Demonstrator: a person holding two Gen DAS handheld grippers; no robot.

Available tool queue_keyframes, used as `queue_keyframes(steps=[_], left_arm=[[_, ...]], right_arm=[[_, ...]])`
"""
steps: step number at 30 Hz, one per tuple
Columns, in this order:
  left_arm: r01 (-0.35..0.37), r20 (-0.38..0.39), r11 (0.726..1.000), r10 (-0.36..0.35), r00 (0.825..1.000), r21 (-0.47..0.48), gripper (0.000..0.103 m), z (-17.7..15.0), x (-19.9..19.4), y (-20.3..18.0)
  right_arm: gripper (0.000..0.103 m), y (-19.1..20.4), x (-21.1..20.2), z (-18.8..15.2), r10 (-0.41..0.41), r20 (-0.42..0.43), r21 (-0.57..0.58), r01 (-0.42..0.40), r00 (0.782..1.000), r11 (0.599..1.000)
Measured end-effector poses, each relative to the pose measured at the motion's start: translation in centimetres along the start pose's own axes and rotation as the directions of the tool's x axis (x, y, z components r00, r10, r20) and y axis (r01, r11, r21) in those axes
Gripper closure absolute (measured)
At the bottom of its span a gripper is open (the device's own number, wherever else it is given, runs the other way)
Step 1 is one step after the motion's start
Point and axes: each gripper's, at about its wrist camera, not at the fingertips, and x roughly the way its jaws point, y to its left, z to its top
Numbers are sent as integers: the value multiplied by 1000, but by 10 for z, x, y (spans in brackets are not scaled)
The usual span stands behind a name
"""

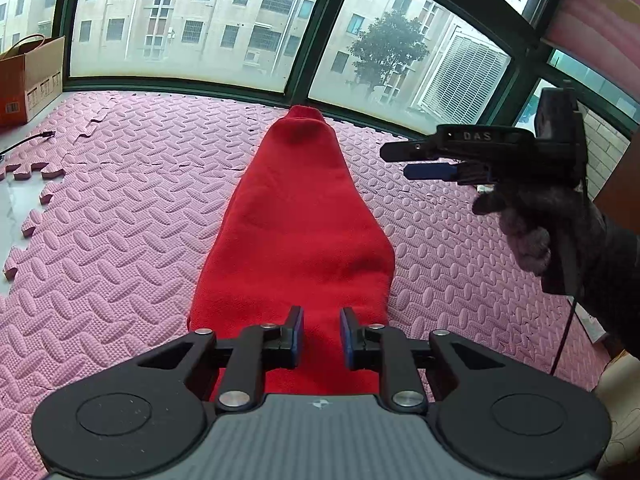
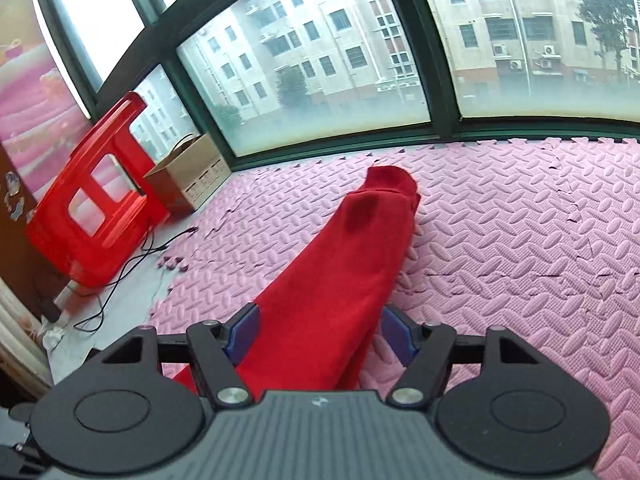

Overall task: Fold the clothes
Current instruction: 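Grasp the stacked cuffs with the right gripper and lift them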

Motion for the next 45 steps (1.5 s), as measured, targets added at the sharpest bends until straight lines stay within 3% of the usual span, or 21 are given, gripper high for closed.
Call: queue_keyframes(steps=[3, 4, 17, 23, 26, 33, 36, 38, 45], left_arm=[[-11, -12, 1000, 11, 1000, -6, 68, 3, 4, 2], [-15, -14, 1000, 15, 1000, -9, 60, 4, 5, 3], [-27, -1, 999, 27, 1000, -45, 14, 17, 12, 8], [-34, -6, 998, 34, 999, -58, 11, 20, 15, 10], [-38, -12, 997, 38, 999, -62, 10, 20, 16, 11], [-52, -20, 996, 51, 998, -79, 9, 20, 18, 14], [-55, -23, 995, 53, 998, -84, 9, 20, 18, 15], [-59, -24, 995, 57, 998, -83, 8, 20, 18, 15], [-87, -23, 991, 86, 996, -99, 8, 20, 19, 21]], right_arm=[[34, -21, 29, 16, -25, -10, 44, 26, 1000, 999], [34, -27, 40, 20, -32, -16, 62, 33, 999, 998], [34, -62, 133, 46, -37, -68, 103, 44, 997, 994], [34, -65, 141, 47, -12, -55, 113, 18, 998, 993], [46, -67, 143, 49, 18, -60, 115, -11, 998, 993], [49, -74, 147, 49, 69, -55, 164, -59, 996, 985], [59, -76, 148, 48, 83, -49, 179, -73, 995, 981], [73, -79, 147, 48, 104, -39, 198, -95, 994, 976], [82, -77, 142, 47, 106, -10, 208, -102, 994, 973]])
